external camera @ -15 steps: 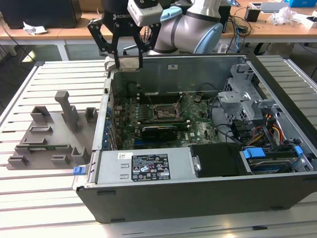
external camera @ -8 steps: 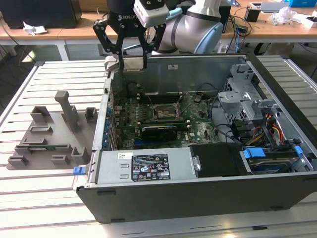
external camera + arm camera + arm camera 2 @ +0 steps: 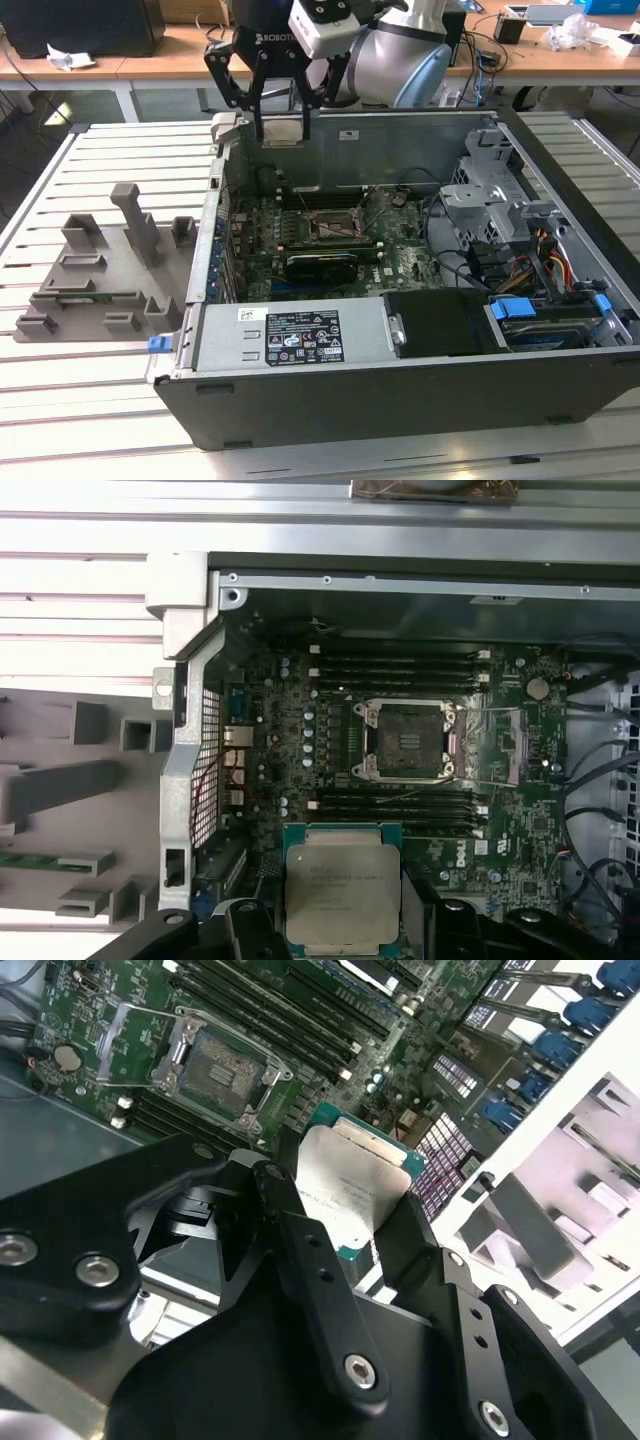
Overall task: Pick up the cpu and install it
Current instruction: 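Pick up the cpu and move it towards the insertion slot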
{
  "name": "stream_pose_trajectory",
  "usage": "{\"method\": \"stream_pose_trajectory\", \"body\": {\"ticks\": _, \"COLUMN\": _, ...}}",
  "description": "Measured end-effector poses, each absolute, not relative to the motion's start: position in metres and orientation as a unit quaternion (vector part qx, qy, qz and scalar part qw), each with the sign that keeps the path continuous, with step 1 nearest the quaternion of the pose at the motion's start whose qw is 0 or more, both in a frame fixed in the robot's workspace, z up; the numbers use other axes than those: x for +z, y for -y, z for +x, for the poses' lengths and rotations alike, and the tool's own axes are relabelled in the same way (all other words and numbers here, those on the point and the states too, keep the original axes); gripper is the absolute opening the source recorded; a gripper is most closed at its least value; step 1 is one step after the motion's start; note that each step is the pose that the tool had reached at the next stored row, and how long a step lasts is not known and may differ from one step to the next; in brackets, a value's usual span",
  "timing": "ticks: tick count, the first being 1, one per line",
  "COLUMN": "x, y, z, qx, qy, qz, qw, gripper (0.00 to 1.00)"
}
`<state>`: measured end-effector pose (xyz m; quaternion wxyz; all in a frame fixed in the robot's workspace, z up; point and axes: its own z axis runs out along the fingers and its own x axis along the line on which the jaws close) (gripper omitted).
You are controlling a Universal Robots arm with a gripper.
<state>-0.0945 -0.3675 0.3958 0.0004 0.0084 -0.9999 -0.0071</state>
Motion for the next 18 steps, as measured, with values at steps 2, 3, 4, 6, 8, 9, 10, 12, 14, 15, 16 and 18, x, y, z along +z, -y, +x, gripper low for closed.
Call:
{"method": "stream_pose_trajectory", "body": {"ticks": 2, "x": 0.395, "y": 0.368, "z": -0.092, "qx": -0.007, "qy": 1.000, "qz": 0.008, "qw": 0.000, "gripper": 0.55}}
{"method": "stream_pose_trajectory", "body": {"ticks": 3, "x": 0.395, "y": 0.367, "z": -0.091, "qx": -0.007, "qy": 1.000, "qz": 0.008, "qw": 0.000, "gripper": 0.55}}
{"method": "stream_pose_trajectory", "body": {"ticks": 4, "x": 0.395, "y": 0.367, "z": -0.089, "qx": -0.007, "qy": 1.000, "qz": 0.008, "qw": 0.000, "gripper": 0.55}}
{"method": "stream_pose_trajectory", "body": {"ticks": 6, "x": 0.394, "y": 0.367, "z": -0.086, "qx": -0.007, "qy": 1.000, "qz": 0.008, "qw": 0.000, "gripper": 0.55}}
{"method": "stream_pose_trajectory", "body": {"ticks": 8, "x": 0.394, "y": 0.367, "z": -0.083, "qx": -0.007, "qy": 1.000, "qz": 0.008, "qw": 0.000, "gripper": 0.55}}
{"method": "stream_pose_trajectory", "body": {"ticks": 9, "x": 0.393, "y": 0.367, "z": -0.081, "qx": -0.007, "qy": 1.000, "qz": 0.008, "qw": 0.000, "gripper": 0.55}}
{"method": "stream_pose_trajectory", "body": {"ticks": 10, "x": 0.393, "y": 0.367, "z": -0.079, "qx": -0.007, "qy": 1.000, "qz": 0.008, "qw": 0.000, "gripper": 0.55}}
{"method": "stream_pose_trajectory", "body": {"ticks": 12, "x": 0.392, "y": 0.367, "z": -0.075, "qx": -0.007, "qy": 1.000, "qz": 0.008, "qw": 0.000, "gripper": 0.55}}
{"method": "stream_pose_trajectory", "body": {"ticks": 14, "x": 0.392, "y": 0.367, "z": -0.071, "qx": -0.007, "qy": 1.000, "qz": 0.008, "qw": 0.000, "gripper": 0.55}}
{"method": "stream_pose_trajectory", "body": {"ticks": 15, "x": 0.391, "y": 0.367, "z": -0.070, "qx": -0.007, "qy": 1.000, "qz": 0.008, "qw": 0.000, "gripper": 0.55}}
{"method": "stream_pose_trajectory", "body": {"ticks": 16, "x": 0.391, "y": 0.367, "z": -0.069, "qx": -0.007, "qy": 1.000, "qz": 0.008, "qw": 0.000, "gripper": 0.55}}
{"method": "stream_pose_trajectory", "body": {"ticks": 18, "x": 0.391, "y": 0.367, "z": -0.066, "qx": -0.007, "qy": 1.000, "qz": 0.008, "qw": 0.000, "gripper": 0.55}}
